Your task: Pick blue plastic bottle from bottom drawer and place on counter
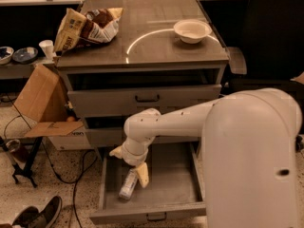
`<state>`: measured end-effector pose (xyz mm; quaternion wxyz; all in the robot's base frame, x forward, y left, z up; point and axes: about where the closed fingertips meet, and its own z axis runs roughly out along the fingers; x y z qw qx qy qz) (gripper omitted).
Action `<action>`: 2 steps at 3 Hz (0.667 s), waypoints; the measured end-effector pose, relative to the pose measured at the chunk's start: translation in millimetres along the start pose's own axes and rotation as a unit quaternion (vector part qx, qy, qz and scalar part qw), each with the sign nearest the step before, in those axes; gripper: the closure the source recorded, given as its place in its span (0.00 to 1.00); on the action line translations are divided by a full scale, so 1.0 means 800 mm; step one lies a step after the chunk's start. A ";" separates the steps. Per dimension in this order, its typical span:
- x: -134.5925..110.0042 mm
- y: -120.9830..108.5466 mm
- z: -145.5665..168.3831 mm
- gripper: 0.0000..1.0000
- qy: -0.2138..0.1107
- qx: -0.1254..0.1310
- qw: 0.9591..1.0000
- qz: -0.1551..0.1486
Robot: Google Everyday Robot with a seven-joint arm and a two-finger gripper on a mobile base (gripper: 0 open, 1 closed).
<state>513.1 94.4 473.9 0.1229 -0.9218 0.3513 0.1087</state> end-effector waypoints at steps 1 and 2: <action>0.000 0.014 0.028 0.00 -0.013 -0.015 1.000 -0.004; 0.000 0.014 0.028 0.00 -0.013 -0.015 1.000 -0.004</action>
Offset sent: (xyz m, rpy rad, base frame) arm -0.0109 -0.0017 -0.0259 -0.0028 0.0392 0.0213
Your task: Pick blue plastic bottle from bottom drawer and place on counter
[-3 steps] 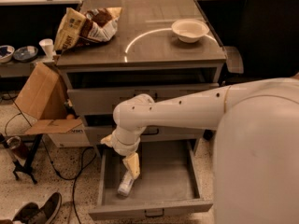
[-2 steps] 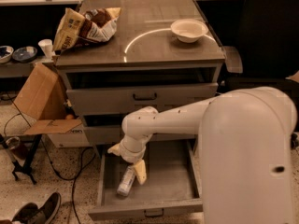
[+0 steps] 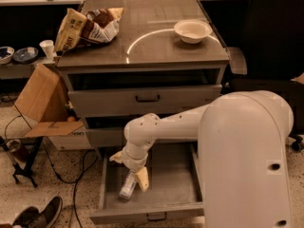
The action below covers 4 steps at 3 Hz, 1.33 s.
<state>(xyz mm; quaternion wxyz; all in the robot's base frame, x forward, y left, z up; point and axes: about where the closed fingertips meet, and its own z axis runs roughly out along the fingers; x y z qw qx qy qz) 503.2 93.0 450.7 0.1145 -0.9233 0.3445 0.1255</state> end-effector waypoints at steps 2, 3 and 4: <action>0.056 -0.039 0.056 0.00 0.008 0.087 0.995 -0.049; 0.098 -0.071 0.121 0.00 -0.003 0.132 0.987 -0.089; 0.129 -0.089 0.194 0.00 -0.022 0.155 0.981 -0.116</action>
Offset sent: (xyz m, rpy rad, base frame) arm 0.0839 0.0190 -0.1239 0.2730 -0.2370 0.0953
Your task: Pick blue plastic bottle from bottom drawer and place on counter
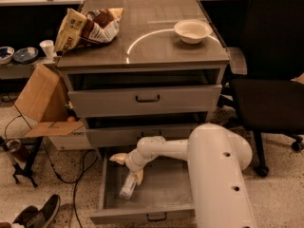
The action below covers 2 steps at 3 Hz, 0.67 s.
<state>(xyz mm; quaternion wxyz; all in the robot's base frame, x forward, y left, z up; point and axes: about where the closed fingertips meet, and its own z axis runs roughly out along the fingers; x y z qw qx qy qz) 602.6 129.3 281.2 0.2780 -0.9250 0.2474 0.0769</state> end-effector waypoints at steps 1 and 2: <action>0.016 0.029 0.074 0.00 -0.028 0.004 0.999 -0.020; 0.031 0.058 0.141 0.00 -0.047 -0.010 0.998 -0.030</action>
Offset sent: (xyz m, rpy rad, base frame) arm -0.0029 0.0310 -0.1686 0.0415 0.0737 0.1359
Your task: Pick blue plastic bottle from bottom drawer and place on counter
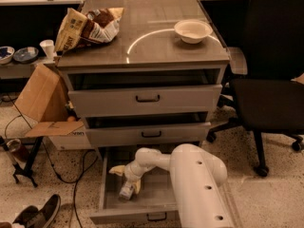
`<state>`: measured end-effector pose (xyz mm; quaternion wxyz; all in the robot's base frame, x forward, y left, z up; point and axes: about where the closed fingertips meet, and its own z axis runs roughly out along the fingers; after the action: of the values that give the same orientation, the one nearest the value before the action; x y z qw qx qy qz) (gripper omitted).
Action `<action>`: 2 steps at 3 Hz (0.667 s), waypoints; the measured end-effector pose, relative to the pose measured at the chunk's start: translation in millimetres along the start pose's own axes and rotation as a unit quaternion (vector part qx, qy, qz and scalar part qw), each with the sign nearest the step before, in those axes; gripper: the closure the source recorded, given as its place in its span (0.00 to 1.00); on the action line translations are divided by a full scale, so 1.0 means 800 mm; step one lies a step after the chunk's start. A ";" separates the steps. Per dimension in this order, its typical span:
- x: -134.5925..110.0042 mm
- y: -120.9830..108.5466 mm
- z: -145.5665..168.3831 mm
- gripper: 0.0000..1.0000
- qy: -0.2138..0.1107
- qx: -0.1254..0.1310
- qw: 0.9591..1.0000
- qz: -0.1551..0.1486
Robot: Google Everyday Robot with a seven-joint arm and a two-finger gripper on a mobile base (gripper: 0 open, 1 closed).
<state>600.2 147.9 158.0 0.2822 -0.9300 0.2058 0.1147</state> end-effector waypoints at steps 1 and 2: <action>0.014 0.015 0.017 0.00 0.016 -0.008 1.000 0.020; 0.028 0.025 0.018 0.14 0.040 -0.018 0.997 0.057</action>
Offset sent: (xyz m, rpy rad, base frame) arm 0.0230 -0.0319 -0.0325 -0.1530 0.0650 -0.2898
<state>610.0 133.8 129.6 0.2504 -0.9254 0.2674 0.0974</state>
